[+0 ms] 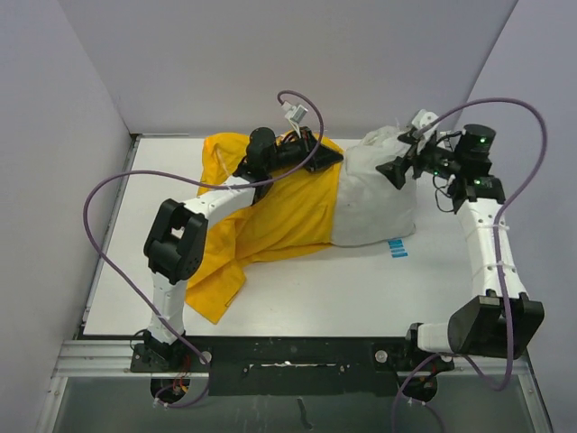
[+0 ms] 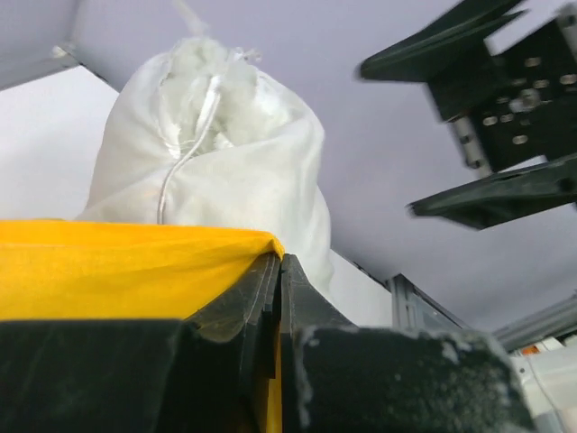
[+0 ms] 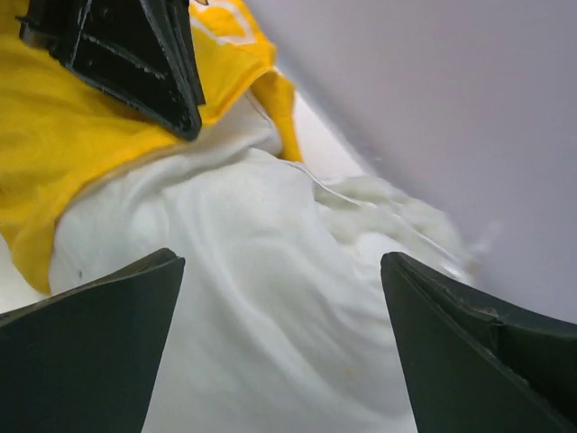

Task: Put the pillow into the pillowcase
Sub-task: Stuff the pillow into the pillowcase.

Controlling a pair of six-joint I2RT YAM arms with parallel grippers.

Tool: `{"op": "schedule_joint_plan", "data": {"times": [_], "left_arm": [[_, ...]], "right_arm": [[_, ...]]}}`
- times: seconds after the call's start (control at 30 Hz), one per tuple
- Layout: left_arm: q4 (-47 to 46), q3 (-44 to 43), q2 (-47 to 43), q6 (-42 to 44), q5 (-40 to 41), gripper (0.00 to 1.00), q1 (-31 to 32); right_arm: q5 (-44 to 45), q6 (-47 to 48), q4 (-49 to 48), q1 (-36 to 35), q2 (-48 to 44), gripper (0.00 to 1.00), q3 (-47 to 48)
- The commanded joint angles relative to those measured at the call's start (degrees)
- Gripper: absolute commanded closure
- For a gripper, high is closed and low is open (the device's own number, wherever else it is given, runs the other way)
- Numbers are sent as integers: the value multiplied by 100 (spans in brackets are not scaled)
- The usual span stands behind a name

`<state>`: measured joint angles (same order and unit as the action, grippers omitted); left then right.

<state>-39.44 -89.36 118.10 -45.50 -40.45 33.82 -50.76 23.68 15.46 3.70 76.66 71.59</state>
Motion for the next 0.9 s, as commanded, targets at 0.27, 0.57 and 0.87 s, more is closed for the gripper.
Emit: {"op": "schedule_joint_plan", "data": {"times": [0.27, 0.57, 0.87], "left_arm": [[1158, -1154, 304, 376, -81, 100, -135], [1558, -1386, 445, 362, -433, 100, -7], [2560, -2665, 940, 496, -599, 100, 143]], "right_arm": [[409, 3946, 2346, 337, 442, 2, 53], [759, 2235, 645, -238, 1957, 25, -232], [-863, -172, 380, -1831, 997, 100, 273]]}}
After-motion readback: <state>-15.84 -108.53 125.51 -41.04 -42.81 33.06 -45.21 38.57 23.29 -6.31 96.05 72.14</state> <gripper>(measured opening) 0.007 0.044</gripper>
